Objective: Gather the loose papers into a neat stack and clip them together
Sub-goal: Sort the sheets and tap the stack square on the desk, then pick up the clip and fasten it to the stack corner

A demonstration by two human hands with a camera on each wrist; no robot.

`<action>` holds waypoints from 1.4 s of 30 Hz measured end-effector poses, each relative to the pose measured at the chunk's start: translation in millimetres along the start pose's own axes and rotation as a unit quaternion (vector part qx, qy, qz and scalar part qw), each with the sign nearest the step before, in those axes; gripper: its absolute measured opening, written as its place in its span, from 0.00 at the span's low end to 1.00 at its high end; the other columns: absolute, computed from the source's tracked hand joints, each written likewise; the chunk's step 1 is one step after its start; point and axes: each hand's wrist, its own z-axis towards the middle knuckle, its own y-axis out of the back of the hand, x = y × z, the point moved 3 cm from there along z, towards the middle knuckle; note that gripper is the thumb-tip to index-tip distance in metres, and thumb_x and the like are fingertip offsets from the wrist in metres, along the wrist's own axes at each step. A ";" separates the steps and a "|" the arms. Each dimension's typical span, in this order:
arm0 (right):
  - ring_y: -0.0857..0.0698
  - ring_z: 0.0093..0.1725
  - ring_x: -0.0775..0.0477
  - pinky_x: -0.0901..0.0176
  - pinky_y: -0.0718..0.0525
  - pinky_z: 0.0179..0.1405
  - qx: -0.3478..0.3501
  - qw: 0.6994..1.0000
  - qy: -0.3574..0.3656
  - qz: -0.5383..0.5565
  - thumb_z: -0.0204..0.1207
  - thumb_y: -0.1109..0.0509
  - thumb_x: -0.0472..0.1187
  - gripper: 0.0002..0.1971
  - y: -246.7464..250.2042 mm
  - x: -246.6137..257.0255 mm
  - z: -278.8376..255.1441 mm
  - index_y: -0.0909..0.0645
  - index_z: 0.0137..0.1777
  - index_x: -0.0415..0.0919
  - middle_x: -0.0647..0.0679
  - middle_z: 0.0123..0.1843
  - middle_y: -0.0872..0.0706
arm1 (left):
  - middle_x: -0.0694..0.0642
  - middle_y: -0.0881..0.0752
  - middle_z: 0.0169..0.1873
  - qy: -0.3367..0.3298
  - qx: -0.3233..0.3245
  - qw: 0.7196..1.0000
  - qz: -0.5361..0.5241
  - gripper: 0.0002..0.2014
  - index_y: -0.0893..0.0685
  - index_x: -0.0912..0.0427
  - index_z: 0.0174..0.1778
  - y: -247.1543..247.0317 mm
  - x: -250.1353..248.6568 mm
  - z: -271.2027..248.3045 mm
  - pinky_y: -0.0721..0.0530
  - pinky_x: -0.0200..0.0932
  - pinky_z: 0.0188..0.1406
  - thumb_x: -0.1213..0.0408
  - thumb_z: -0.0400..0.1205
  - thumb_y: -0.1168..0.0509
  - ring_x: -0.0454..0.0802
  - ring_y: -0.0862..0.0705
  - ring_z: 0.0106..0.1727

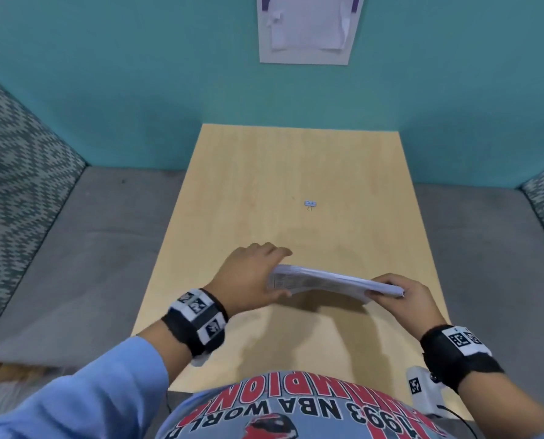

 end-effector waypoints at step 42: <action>0.15 0.49 0.55 0.62 0.21 0.50 -0.043 0.961 0.192 -0.197 0.80 0.22 0.42 0.09 12.5 38.9 13.7 0.18 0.47 0.57 0.61 0.47 0.12 | 0.52 0.11 0.59 0.005 0.109 0.993 0.041 0.15 0.19 0.48 0.67 -15.5 -13.9 51.2 0.19 0.48 0.43 0.49 0.87 0.33 0.58 0.11 0.56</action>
